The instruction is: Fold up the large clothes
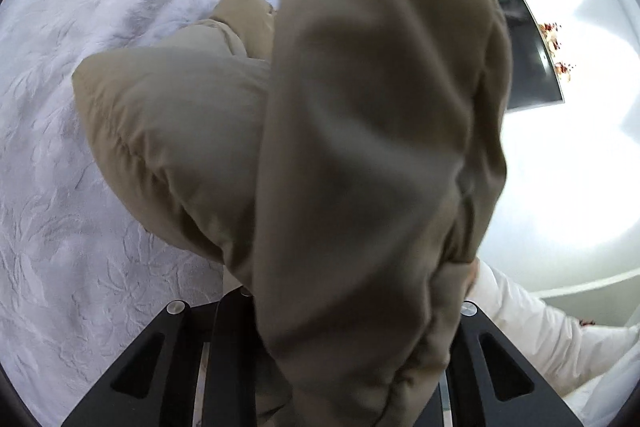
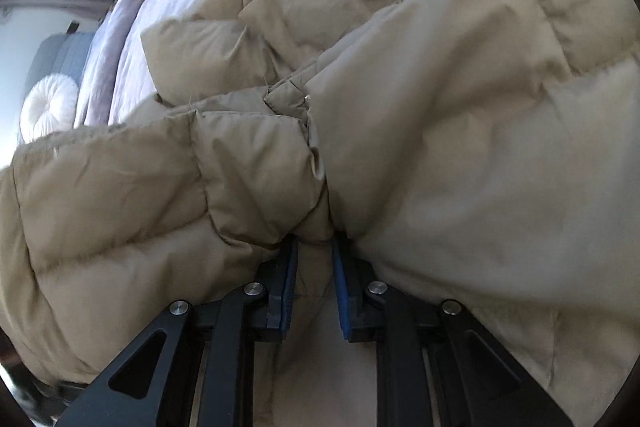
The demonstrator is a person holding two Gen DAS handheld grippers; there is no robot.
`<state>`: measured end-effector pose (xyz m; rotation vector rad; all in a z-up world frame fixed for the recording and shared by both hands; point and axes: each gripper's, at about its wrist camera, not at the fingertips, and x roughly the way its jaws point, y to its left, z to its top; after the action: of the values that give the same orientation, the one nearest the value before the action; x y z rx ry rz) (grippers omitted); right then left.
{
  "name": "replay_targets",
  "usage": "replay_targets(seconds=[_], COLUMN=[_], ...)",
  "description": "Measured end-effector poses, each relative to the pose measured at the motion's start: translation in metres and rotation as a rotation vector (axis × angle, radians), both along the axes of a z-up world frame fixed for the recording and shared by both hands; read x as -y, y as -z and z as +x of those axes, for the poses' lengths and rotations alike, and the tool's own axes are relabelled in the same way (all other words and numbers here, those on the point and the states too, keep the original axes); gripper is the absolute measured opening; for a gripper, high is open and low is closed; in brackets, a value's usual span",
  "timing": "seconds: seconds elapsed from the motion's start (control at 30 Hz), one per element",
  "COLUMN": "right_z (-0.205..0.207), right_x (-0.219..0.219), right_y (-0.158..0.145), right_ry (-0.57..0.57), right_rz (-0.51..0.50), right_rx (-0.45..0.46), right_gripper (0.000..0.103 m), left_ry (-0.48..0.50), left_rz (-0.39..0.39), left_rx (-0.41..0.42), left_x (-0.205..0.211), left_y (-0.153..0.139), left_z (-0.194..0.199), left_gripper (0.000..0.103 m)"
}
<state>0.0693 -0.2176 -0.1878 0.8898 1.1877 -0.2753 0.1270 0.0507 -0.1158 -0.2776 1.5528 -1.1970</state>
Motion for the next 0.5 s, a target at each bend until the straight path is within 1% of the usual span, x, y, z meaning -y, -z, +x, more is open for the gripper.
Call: replay_targets(seconds=[0.07, 0.1, 0.13, 0.17, 0.2, 0.27, 0.3, 0.33, 0.37, 0.43, 0.5], right_z=[-0.01, -0.012, -0.012, -0.009, -0.005, 0.008, 0.012, 0.021, 0.025, 0.028, 0.021], right_x=[0.004, 0.008, 0.011, 0.016, 0.02, 0.031, 0.033, 0.035, 0.035, 0.034, 0.034], right_y=[-0.025, -0.031, -0.031, -0.026, -0.018, 0.005, 0.012, 0.023, 0.027, 0.026, 0.011], right_ry=[0.017, 0.025, 0.03, 0.038, 0.047, 0.071, 0.072, 0.067, 0.064, 0.059, 0.05], right_rz=[-0.07, -0.093, -0.105, -0.113, -0.099, -0.029, -0.016, -0.002, 0.005, 0.008, -0.001], right_rx=[0.094, 0.116, 0.11, 0.082, 0.067, 0.07, 0.068, 0.052, 0.04, 0.021, 0.026], right_gripper=[0.018, 0.01, 0.007, 0.006, 0.004, 0.002, 0.0, 0.0, 0.0, 0.0, 0.0], left_ry=[-0.018, -0.027, -0.04, -0.054, -0.062, -0.069, -0.067, -0.065, -0.064, -0.068, -0.066], left_rz=[0.015, 0.024, 0.036, 0.046, 0.05, 0.053, 0.059, 0.067, 0.08, 0.083, 0.085], left_rx=[-0.005, -0.009, -0.015, -0.023, -0.026, -0.019, -0.005, 0.008, 0.024, 0.022, 0.021], left_x=[-0.009, -0.016, -0.02, -0.022, -0.023, -0.021, -0.016, -0.016, -0.013, -0.007, -0.001], left_y=[0.001, 0.002, 0.002, 0.001, 0.0, -0.007, -0.011, -0.013, -0.016, -0.02, -0.027], left_z=[-0.001, -0.002, -0.004, -0.005, -0.006, -0.013, -0.018, -0.022, -0.026, -0.032, -0.042], left_gripper=[0.026, 0.026, 0.026, 0.026, 0.026, 0.026, 0.026, 0.026, 0.026, 0.026, 0.026])
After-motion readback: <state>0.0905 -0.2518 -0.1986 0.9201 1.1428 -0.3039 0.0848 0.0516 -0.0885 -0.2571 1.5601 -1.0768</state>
